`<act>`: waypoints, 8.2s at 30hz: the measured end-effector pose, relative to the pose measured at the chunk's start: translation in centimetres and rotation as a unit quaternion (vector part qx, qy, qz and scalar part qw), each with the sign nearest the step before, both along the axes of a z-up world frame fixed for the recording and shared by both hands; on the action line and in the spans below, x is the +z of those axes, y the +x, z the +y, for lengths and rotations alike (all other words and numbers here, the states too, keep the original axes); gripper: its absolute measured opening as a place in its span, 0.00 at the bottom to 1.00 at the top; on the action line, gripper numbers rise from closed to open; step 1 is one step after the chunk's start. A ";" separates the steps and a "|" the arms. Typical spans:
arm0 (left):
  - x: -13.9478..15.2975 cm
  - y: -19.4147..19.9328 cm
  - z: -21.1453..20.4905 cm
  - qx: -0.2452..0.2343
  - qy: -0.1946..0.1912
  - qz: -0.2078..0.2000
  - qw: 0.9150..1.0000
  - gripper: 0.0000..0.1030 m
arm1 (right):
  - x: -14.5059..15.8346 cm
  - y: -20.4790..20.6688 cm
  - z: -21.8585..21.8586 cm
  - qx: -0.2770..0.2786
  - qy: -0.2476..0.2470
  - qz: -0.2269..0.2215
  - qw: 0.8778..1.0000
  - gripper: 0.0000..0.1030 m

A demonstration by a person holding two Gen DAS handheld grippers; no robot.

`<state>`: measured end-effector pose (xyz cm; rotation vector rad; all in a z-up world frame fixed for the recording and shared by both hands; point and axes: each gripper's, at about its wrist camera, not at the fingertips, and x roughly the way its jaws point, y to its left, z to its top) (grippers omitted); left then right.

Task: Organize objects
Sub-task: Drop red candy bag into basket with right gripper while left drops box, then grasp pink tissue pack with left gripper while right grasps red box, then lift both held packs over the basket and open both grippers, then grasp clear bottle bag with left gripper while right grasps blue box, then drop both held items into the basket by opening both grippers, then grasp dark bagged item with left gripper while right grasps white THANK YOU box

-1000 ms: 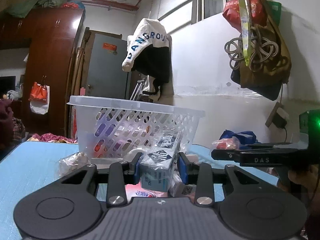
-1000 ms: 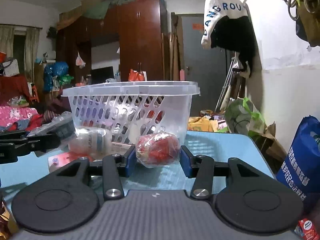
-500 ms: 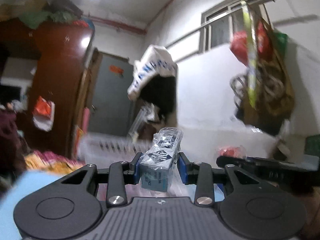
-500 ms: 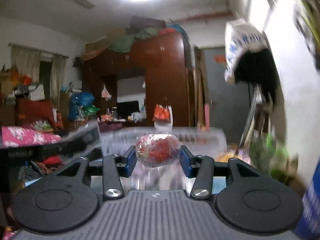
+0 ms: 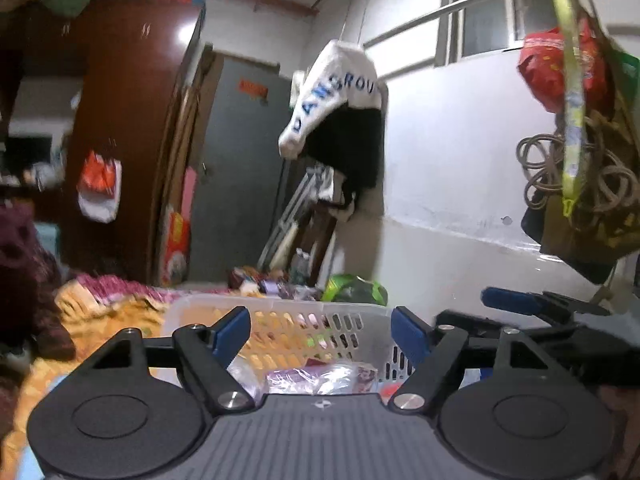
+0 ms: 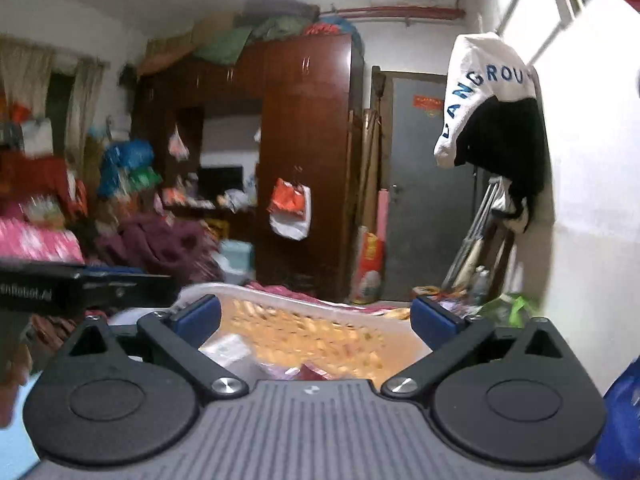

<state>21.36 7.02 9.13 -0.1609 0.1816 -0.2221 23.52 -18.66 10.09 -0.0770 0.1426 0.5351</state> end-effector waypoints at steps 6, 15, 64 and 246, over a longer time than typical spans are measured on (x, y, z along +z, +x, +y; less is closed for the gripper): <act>-5.6 -6.8 -1.0 -0.006 0.057 0.053 0.997 0.88 | -6.3 -6.0 -3.3 0.032 0.055 0.093 0.994 1.00; -10.3 -9.6 -1.1 0.028 0.051 0.065 0.996 0.87 | -13.8 -12.6 1.4 0.043 -0.048 0.082 0.995 0.75; -13.5 -14.6 -5.2 0.030 0.117 0.022 0.992 0.56 | -13.6 -14.3 -5.8 0.006 0.013 0.069 0.998 0.54; -10.1 -4.2 2.9 -0.008 0.004 0.050 0.999 0.61 | -11.3 -2.3 -0.7 0.046 -0.014 0.125 0.991 0.80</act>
